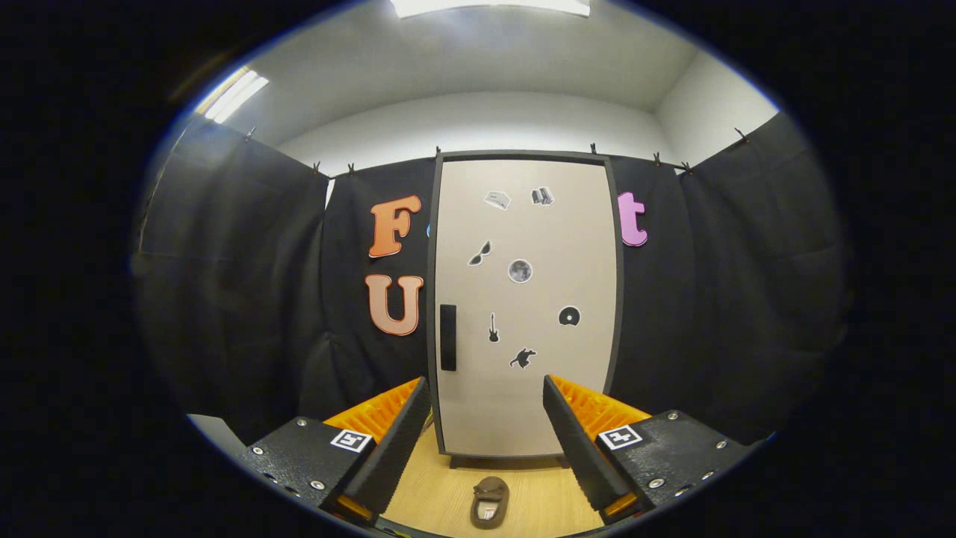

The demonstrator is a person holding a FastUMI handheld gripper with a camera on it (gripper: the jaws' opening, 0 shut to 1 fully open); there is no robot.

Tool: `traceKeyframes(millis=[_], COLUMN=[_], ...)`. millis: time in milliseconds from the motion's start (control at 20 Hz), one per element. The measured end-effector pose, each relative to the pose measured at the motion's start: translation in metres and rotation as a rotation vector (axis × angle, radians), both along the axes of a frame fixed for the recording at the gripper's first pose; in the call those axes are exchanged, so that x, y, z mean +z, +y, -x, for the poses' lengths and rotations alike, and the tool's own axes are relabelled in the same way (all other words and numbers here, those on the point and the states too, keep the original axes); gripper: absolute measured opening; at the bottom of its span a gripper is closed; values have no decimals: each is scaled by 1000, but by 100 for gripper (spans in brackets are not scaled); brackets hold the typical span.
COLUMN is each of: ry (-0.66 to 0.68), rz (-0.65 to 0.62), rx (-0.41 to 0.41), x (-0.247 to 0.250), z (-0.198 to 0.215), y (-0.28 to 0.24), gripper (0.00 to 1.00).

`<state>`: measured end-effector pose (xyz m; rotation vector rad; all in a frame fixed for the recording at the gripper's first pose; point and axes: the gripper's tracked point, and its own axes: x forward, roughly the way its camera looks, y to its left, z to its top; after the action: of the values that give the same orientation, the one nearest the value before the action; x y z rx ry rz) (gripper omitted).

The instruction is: Open the shoe cabinet door, grab the shoes and put them into the shoe cabinet, then close the shoe cabinet door.

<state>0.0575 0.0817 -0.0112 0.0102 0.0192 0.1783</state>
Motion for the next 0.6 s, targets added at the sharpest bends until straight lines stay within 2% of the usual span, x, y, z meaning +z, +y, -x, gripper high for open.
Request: traceKeyframes(millis=[600], ry=[-8], rz=[35], rx=[-63], x=[-8], z=[-84], y=[66], gripper=[95])
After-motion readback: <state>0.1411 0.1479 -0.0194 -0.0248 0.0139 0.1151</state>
